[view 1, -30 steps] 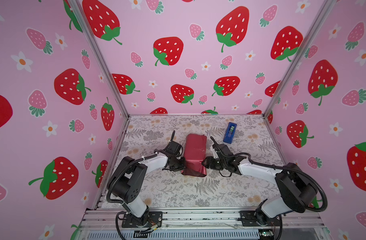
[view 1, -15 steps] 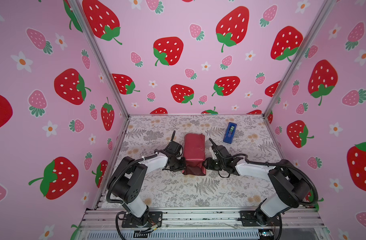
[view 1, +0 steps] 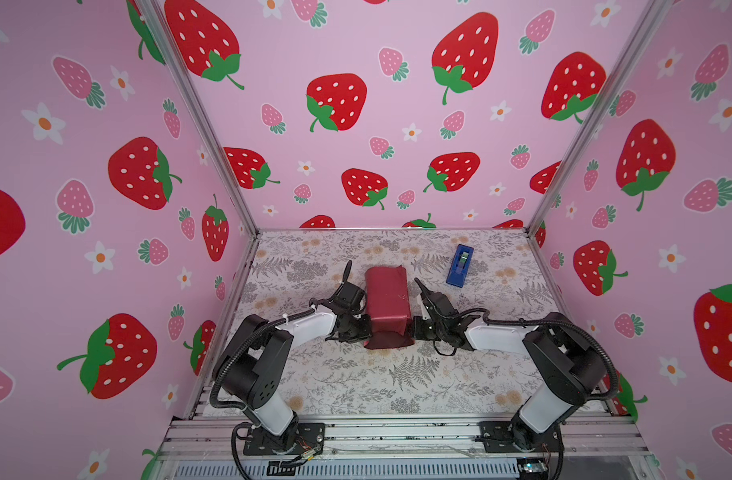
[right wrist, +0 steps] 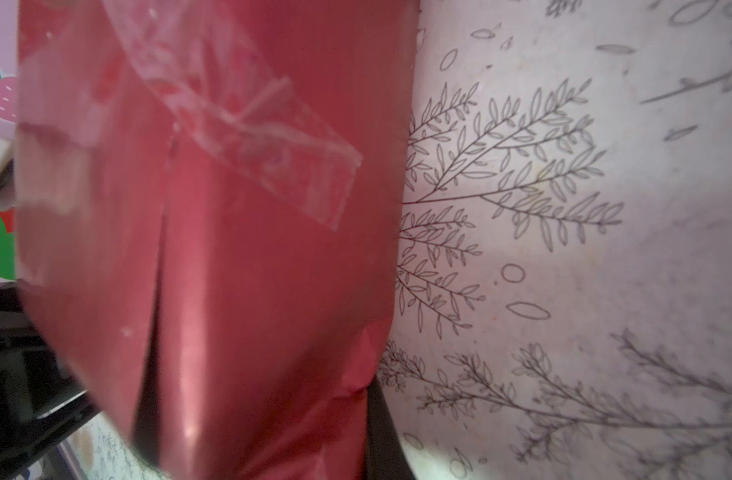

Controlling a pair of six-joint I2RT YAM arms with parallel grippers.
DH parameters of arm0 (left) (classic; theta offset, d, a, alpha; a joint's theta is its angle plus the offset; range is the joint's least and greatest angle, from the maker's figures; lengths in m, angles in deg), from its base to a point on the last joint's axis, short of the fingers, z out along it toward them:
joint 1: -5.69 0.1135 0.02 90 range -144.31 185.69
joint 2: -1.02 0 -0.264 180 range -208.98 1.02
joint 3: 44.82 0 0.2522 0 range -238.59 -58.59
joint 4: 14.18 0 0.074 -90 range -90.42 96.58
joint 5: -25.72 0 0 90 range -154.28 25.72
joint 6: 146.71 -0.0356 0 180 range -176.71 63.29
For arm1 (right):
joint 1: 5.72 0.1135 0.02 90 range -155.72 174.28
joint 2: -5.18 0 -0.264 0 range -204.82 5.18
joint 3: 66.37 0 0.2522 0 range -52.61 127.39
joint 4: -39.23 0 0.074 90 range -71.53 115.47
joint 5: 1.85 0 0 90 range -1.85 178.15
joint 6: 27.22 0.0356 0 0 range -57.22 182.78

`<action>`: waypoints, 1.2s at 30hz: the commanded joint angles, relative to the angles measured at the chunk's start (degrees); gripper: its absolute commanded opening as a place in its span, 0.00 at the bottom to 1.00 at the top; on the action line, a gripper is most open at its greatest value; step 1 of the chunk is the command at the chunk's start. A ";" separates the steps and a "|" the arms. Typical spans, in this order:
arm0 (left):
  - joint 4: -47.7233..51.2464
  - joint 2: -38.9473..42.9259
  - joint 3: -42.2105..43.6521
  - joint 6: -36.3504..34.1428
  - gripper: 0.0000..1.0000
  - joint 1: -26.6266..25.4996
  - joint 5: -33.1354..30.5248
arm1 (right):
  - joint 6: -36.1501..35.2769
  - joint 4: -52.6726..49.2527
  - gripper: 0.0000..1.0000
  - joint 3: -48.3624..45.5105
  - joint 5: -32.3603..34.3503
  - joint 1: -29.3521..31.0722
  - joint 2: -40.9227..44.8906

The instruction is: Wrap the gift box in paper

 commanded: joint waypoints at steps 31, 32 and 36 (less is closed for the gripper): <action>0.57 -6.55 -7.10 1.34 0.07 -1.06 -9.08 | -3.87 -6.00 0.38 -3.56 2.93 0.36 9.17; 0.66 -6.38 -6.73 1.65 0.07 -1.29 -9.10 | -4.52 -5.28 0.44 -4.11 2.07 0.44 10.05; 1.18 -5.38 -5.25 2.90 0.07 -2.41 -9.43 | -7.87 -2.77 0.61 -5.09 -0.55 1.04 10.97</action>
